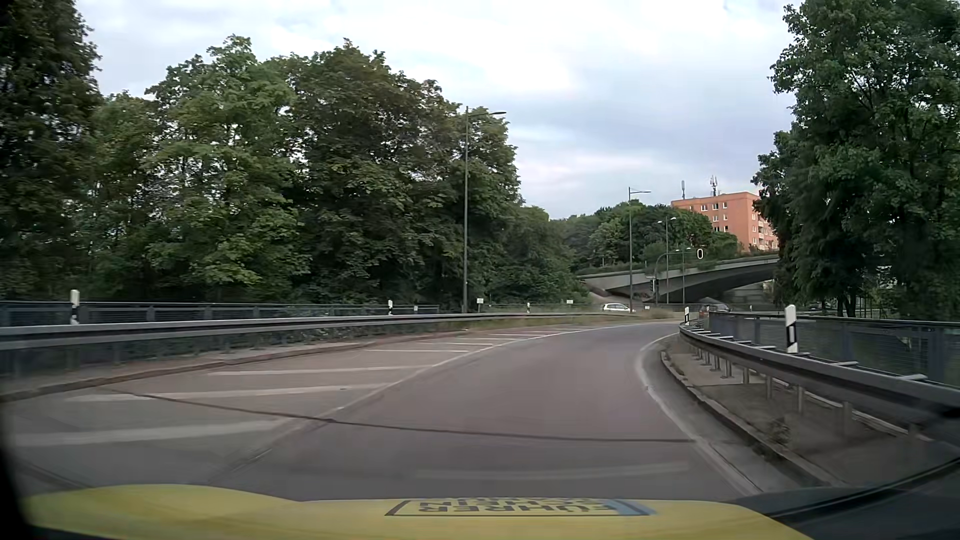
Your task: Follow the waypoints while adhering to traffic rules and regulations
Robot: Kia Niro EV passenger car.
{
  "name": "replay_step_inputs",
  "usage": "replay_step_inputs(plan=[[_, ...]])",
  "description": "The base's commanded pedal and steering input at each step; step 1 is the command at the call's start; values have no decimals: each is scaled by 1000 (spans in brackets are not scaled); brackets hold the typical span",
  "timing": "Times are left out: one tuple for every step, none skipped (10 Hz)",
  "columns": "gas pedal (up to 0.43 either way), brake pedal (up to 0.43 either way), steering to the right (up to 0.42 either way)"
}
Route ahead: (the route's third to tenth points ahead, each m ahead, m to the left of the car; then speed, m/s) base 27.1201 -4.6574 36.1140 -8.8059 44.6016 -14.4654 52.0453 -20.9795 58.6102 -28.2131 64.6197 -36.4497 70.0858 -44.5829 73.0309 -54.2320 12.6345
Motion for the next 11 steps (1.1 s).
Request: replay_step_inputs(plan=[[67, 0, 73], [67, 0, 73], [67, 0, 73], [67, 0, 73], [67, 0, 73], [67, 0, 71], [67, 0, 67], [67, 0, 65], [67, 0, 66], [67, 0, 68], [67, 0, 68]])
